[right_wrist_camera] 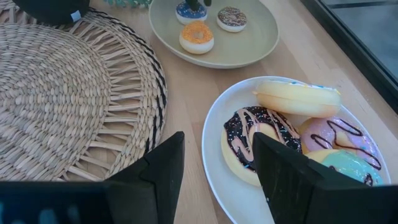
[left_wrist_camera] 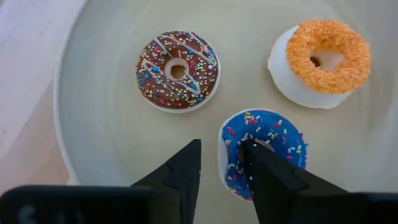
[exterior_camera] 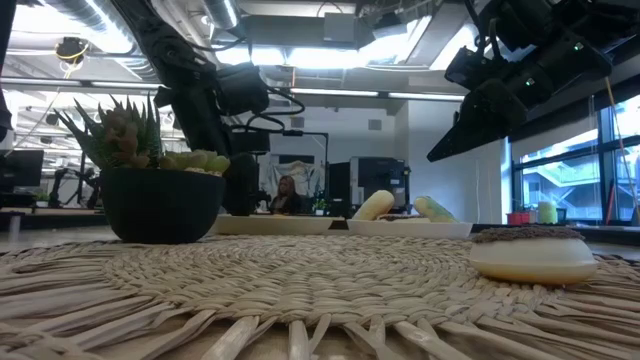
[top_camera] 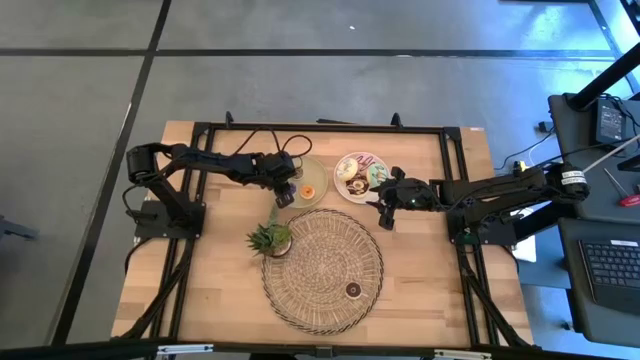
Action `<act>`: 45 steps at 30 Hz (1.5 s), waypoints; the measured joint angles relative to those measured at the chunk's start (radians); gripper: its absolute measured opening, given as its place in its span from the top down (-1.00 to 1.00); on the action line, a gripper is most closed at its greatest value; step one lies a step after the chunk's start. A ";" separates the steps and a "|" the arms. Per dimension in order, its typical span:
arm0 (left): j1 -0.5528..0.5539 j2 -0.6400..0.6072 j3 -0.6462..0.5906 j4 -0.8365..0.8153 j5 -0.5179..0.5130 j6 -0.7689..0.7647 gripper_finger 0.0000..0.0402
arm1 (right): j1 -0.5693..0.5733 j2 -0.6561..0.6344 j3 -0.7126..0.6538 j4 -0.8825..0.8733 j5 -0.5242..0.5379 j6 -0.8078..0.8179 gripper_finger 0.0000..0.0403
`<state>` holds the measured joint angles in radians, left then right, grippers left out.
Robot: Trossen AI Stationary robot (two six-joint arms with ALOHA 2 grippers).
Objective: Pick & Place donuts
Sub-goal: Put the small blue donut on the brown plate, then put the small dark brown donut on the brown plate
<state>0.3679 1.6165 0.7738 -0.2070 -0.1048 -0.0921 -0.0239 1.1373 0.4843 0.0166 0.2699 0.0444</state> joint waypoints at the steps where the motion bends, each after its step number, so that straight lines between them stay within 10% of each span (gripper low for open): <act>1: 0.000 0.000 0.000 0.000 -0.006 0.000 0.39 | 0.000 0.000 0.000 0.000 0.000 0.000 0.05; 33: -0.006 -0.116 0.001 0.022 0.079 -0.013 0.15 | 0.000 0.000 0.000 0.000 0.000 0.003 0.05; 39: -0.104 -0.132 0.001 0.248 0.313 -0.008 0.17 | 0.000 0.000 0.000 0.000 0.000 0.003 0.05; 45: -0.286 -0.131 0.046 0.322 0.290 0.002 0.16 | 0.000 0.000 0.000 0.011 0.000 0.003 0.05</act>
<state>0.0821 1.4857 0.8195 0.1151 0.1855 -0.0901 -0.0238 1.1373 0.4843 0.0277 0.2699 0.0471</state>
